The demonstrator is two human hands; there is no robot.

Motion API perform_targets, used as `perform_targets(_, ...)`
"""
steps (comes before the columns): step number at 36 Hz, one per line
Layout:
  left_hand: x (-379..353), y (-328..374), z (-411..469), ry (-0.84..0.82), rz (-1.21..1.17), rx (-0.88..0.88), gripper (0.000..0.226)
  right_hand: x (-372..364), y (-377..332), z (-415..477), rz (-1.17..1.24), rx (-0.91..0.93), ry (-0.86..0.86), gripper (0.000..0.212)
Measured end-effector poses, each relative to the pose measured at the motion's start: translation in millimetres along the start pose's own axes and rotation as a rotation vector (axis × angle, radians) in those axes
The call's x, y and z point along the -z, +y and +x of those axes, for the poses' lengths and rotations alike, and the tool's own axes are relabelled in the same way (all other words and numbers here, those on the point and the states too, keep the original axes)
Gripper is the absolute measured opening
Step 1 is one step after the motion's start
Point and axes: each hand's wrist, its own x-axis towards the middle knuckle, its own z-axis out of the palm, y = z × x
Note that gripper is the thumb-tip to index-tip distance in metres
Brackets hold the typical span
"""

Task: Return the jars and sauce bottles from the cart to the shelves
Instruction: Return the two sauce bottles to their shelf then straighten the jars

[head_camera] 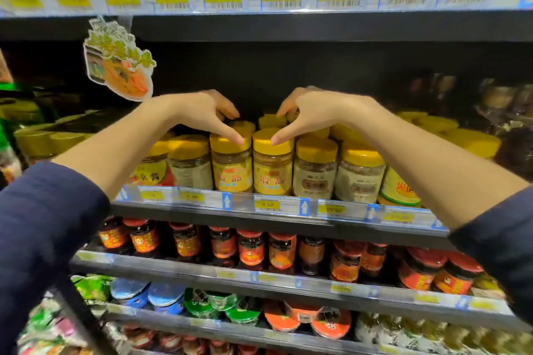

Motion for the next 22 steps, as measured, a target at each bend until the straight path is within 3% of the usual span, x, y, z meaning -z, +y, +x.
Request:
perform_targets(6,-16.4,-18.7,-3.0,-0.011,0.034,0.046,0.089,-18.7,-18.2,18.5,-0.040,-0.090,-0.046,0.091)
perform_targets(13,-19.3,-22.6,0.6,-0.021,0.029,0.063,0.103,-22.4,-17.9,22.7,-0.013,-0.098,-0.043,0.089)
perform_targets(22,-20.9,-25.4,2.5,-0.011,0.022,0.035,0.094,-22.0,-15.3,28.3,-0.004,-0.069,-0.060,0.085)
